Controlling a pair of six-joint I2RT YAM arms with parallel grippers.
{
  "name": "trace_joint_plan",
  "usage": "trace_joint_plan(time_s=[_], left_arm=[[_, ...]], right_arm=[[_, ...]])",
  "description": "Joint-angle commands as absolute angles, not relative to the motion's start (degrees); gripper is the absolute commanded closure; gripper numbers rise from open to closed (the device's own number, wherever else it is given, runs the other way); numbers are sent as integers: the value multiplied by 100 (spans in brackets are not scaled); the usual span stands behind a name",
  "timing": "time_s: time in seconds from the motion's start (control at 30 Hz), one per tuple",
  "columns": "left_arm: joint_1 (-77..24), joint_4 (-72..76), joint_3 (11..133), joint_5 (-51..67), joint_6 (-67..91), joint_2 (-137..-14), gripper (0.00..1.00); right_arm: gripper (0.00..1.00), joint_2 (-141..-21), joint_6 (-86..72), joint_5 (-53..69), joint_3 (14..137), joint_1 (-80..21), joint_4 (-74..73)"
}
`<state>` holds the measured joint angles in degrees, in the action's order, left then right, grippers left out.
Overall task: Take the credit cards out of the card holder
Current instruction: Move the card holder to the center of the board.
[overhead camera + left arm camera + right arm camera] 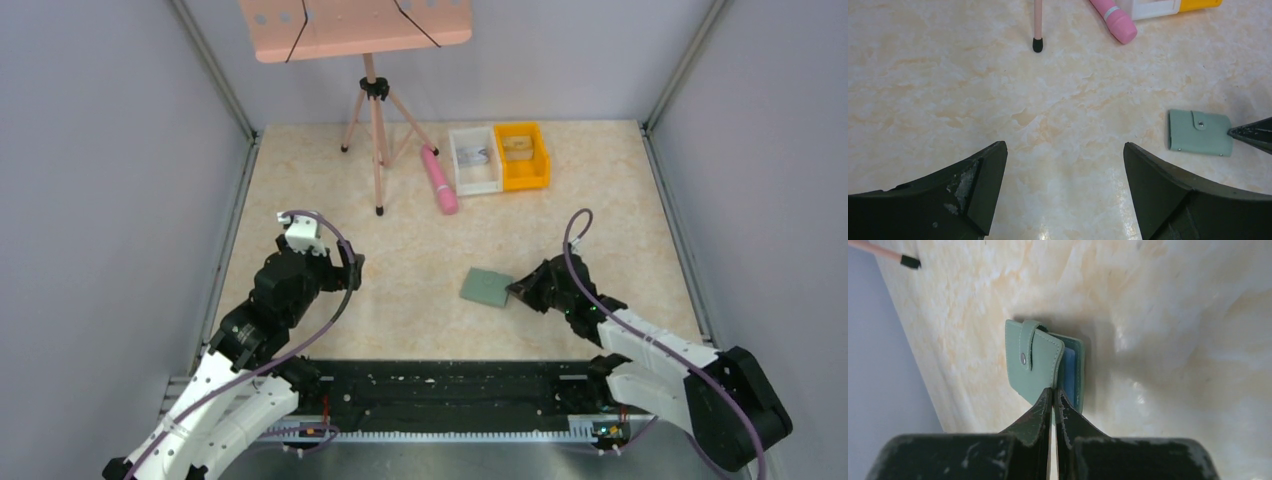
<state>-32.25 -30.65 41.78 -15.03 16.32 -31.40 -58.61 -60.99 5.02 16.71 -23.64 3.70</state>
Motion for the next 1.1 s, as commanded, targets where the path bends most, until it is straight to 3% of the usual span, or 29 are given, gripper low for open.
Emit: trace_joint_plan(time_s=[0.0, 0.23, 0.4, 0.57, 0.73, 1.07], left_arm=[[-3235, -3001, 4225, -1625, 1547, -3196, 8], [-3242, -3000, 4236, -1522, 1529, -3292, 8], [-3236, -2981, 4224, -1488, 1529, -3272, 8], [-3242, -2973, 4221, -1436, 1529, -3293, 8], [-3240, -2982, 4219, -1426, 1529, -3273, 8], [-3235, -2991, 4223, -1457, 1529, -3252, 8]], right_arm=[[100, -5616, -7111, -459, 1582, -3389, 381], [99, -6137, -6958, -488, 2043, -4163, 126], [74, -6019, -6207, -353, 2355, -4169, -355], [60, -5755, -5196, -518, 3113, -4155, -1089], [59, -5923, -3822, -815, 3998, -3789, -1902], [60, -6892, -2388, 142, 4551, -2992, -1444]])
